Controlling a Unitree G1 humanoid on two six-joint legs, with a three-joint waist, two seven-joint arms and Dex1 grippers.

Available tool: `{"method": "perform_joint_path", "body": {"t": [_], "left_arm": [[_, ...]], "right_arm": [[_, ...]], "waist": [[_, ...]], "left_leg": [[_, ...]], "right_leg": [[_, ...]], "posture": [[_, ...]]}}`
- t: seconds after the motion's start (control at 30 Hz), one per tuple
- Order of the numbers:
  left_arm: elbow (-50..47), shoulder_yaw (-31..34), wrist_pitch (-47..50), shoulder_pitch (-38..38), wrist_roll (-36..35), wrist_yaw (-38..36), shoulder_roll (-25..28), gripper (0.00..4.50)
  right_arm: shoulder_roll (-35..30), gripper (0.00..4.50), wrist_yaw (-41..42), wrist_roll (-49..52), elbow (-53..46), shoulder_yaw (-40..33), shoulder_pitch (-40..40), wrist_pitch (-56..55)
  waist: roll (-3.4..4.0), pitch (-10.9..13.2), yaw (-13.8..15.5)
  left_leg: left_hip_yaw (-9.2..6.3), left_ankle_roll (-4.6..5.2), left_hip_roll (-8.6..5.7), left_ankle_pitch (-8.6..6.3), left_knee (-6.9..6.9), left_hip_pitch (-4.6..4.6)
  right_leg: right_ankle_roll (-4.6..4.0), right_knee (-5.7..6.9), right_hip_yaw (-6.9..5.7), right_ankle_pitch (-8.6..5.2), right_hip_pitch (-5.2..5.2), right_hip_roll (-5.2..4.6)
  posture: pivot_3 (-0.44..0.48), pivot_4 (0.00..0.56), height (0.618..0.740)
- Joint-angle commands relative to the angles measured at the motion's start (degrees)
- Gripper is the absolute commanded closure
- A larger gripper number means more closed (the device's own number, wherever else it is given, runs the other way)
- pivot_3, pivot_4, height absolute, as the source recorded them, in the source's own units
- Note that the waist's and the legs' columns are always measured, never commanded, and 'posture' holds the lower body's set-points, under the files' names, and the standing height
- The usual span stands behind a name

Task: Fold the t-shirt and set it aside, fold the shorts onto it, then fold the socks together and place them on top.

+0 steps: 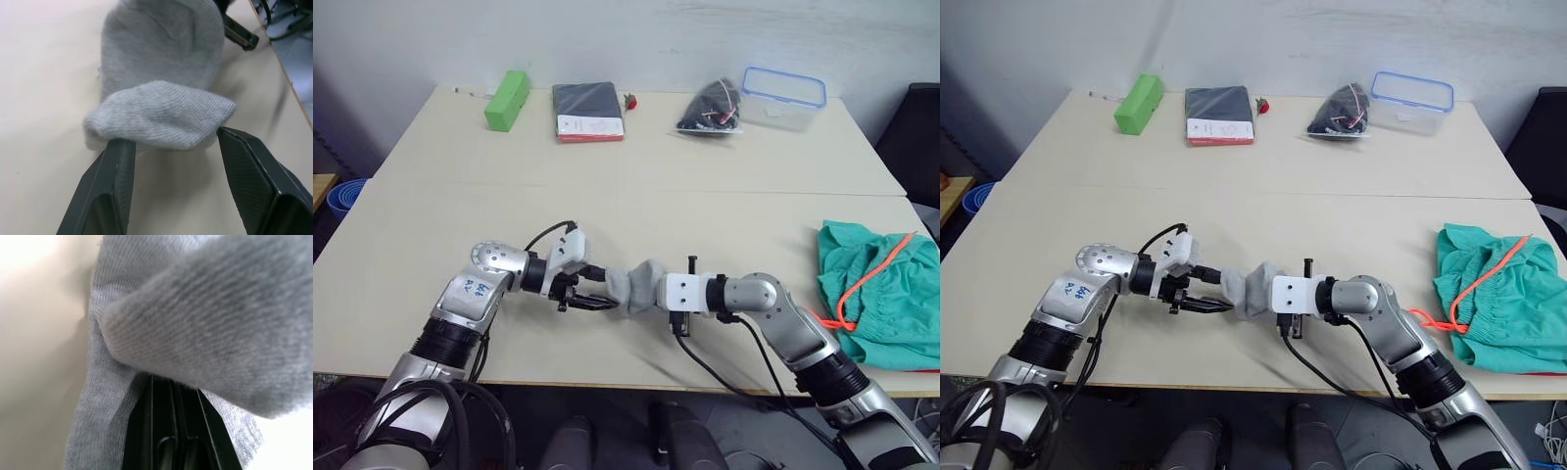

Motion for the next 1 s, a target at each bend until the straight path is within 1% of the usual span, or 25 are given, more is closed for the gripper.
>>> {"method": "perform_joint_path", "body": {"t": [0.03, 0.17, 0.27, 0.37, 0.47, 0.57, 0.6, 0.77, 1.0], "left_arm": [[1.5, -0.11, -5.47, -2.18, 2.4, -0.68, -0.22, 1.78], [3.74, -0.29, -8.95, -3.08, 4.27, -0.09, -1.36, 1.78], [4.04, 0.64, -8.09, -3.67, 3.53, 0.21, -2.78, 1.78], [3.11, 2.1, -5.04, -4.03, 1.08, -0.27, -4.01, 2.37], [1.9, 1.89, -2.88, -4.25, 0.39, -0.54, -4.75, 3.32], [1.28, 0.74, -2.8, -4.19, 1.18, -0.65, -5.31, 4.33], [1.39, 0.51, -3.02, -4.17, 1.5, -0.56, -5.54, 4.48], [2.77, -1.29, -4.65, -4.5, 3.54, 0.11, -7.24, 4.48], [2.31, -1.01, -2.9, -7.28, 2.71, 0.8, -10.85, 4.48]], "right_arm": [[-1.96, 4.5, 0.0, -2.0, 3.0, -0.43, 0.81, 1.79], [-2.03, 4.5, -0.16, -2.03, 2.84, -0.49, 0.92, 1.98], [-2.08, 4.5, -0.2, -2.04, 2.7, -0.5, 1.02, 2.08], [-2.15, 4.5, -0.22, -2.08, 2.63, -0.45, 1.06, 2.04], [-2.22, 4.5, -0.25, -2.15, 2.62, -0.38, 1.11, 1.92], [-2.37, 4.5, -0.23, -2.19, 2.53, -0.38, 1.03, 1.84], [-2.44, 4.5, -0.22, -2.17, 2.46, -0.41, 1.03, 1.85], [-3.1, 4.5, -0.13, -1.9, 1.59, -0.78, 1.52, 2.04], [-3.38, 4.5, -0.54, -2.09, 1.29, -0.78, 2.57, 2.2]], "waist": [[0.0, 0.0, 0.02], [0.0, 0.0, 0.0], [0.0, 0.0, 0.0], [0.0, 0.0, 0.02], [0.0, 0.0, -0.04], [0.0, 0.0, 0.03], [0.0, 0.0, 0.03], [0.0, 0.0, 0.12], [0.0, 0.0, 0.71]], "left_leg": [[0.0, 0.0, 0.0, 0.0, 0.0, -0.01], [-0.01, 0.01, 0.0, 0.0, -0.01, -0.01], [-0.01, 0.02, 0.0, 0.0, -0.01, -0.02], [-0.02, 0.03, 0.0, 0.0, 0.0, -0.03], [-0.02, 0.03, 0.0, 0.0, 0.0, -0.02], [-0.04, 0.03, -0.01, 0.0, 0.0, -0.03], [-0.04, 0.03, -0.01, 0.0, 0.0, -0.03], [-0.04, 0.04, -0.04, 0.01, 0.02, -0.04], [-0.06, 0.04, -0.06, 0.01, 0.03, -0.08]], "right_leg": [[0.0, 0.0, 0.0, 0.0, 0.0, 0.0], [0.01, -0.01, -0.01, 0.01, 0.0, -0.01], [0.03, -0.02, -0.02, 0.02, 0.0, -0.01], [0.04, -0.02, -0.03, 0.02, 0.0, -0.01], [0.05, -0.01, -0.04, 0.03, 0.0, 0.0], [0.05, -0.01, -0.06, 0.03, 0.0, 0.01], [0.05, -0.01, -0.06, 0.03, 0.01, 0.0], [0.06, -0.02, -0.06, 0.03, 0.01, -0.02], [0.08, -0.06, -0.08, 0.04, 0.01, 0.0]], "posture": [[0.0, 0.15, 0.74], [0.0, 0.15, 0.74], [0.0, 0.15, 0.74], [0.0, 0.15, 0.74], [0.0, 0.15, 0.74], [0.0, 0.15, 0.74], [0.0, 0.15, 0.74], [0.0, 0.15, 0.74], [0.0, 0.15, 0.74]]}}
